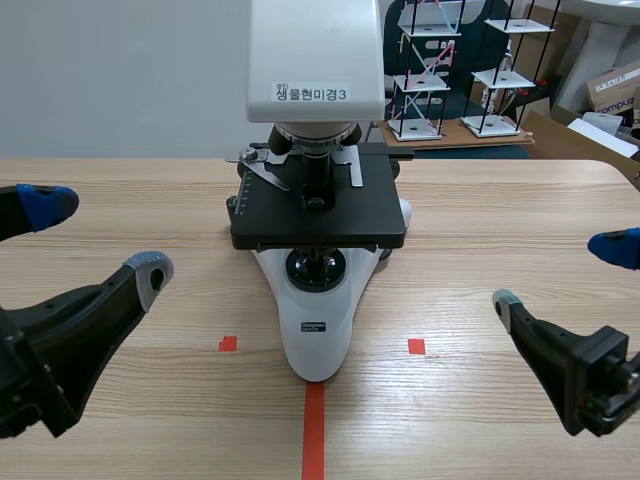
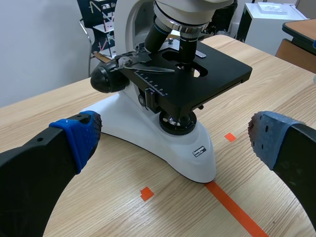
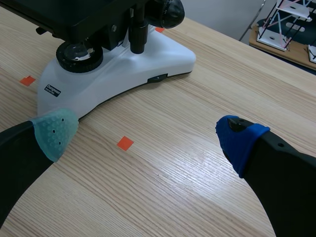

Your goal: Point at the diaphragm

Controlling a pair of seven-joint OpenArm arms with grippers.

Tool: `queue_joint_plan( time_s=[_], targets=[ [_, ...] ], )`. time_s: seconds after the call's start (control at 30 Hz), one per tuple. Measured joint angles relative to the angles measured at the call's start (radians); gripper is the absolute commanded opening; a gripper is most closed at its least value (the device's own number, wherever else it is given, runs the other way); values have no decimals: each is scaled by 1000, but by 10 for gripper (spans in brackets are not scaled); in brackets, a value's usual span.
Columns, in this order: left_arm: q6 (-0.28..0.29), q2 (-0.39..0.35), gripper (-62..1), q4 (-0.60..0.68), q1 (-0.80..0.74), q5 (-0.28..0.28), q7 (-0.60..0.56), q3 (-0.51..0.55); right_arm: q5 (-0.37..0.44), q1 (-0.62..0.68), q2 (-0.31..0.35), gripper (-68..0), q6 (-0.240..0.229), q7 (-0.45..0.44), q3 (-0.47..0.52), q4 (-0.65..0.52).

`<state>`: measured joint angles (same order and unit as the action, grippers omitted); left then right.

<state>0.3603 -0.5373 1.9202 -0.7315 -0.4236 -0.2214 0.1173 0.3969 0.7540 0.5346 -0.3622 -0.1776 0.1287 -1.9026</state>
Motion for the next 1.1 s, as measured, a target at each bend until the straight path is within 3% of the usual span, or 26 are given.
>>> queue_joint_plan(
  time_s=[1.1],
  targets=[
    [0,0,14,0,0,0,-18,0,0,0,0,-58,0,0,0,0]
  ],
)
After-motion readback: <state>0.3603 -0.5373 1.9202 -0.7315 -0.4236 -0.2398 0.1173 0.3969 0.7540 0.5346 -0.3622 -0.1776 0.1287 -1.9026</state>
